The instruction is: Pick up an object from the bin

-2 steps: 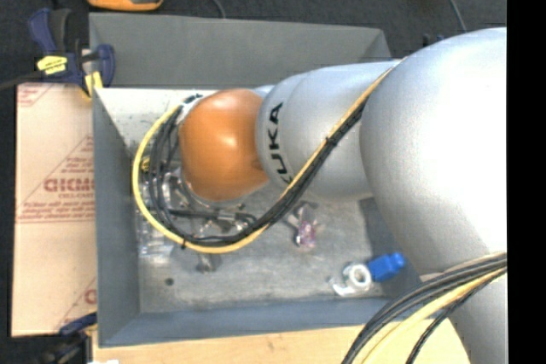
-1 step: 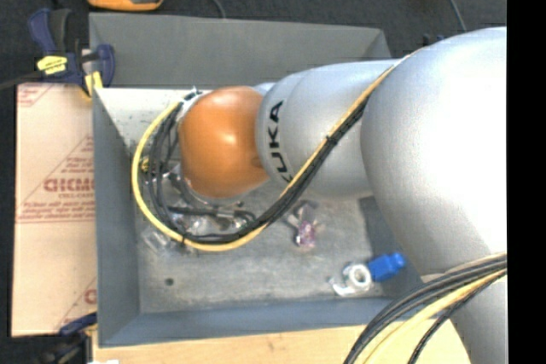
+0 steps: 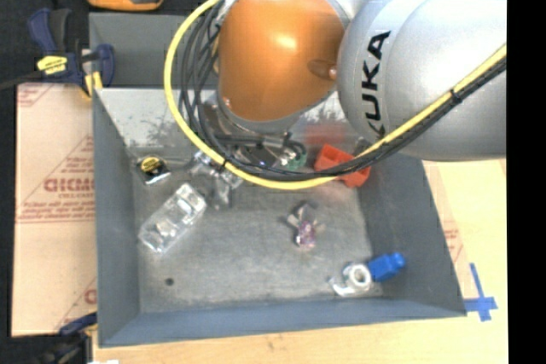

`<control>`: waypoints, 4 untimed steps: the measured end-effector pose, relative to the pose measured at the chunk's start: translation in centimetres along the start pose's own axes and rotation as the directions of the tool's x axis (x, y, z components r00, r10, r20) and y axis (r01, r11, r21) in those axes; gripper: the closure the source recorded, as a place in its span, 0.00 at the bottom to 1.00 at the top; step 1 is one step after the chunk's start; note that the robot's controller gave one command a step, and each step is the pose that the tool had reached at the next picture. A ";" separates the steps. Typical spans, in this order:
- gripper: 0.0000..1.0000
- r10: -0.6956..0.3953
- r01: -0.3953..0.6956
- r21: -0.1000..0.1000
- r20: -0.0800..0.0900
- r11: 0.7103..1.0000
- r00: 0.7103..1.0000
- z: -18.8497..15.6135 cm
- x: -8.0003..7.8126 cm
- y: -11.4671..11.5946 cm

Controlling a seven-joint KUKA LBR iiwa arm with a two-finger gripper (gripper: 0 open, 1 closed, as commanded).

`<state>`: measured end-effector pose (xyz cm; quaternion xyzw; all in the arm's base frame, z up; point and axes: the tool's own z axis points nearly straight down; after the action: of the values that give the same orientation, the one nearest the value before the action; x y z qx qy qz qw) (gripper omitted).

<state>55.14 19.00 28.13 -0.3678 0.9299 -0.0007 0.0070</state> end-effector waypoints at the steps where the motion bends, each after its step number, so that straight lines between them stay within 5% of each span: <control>1: 0.00 0.000 0.000 -0.005 -0.008 1.000 1.000 0.5 0.1 0.1; 2: 0.00 0.165 -0.165 -0.005 -0.008 0.986 0.986 10.7 -3.2 1.1; 3: 0.00 -0.057 0.057 -0.005 -0.010 0.998 0.998 17.9 -2.5 -2.4; 4: 1.00 -0.054 0.054 -0.003 0.003 0.999 0.999 17.3 -2.9 -2.4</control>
Offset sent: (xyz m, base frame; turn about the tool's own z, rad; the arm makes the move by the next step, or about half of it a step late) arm 0.0000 0.0000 0.0000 0.0000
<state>59.15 19.31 10.89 -0.3927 0.9196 0.0010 0.0077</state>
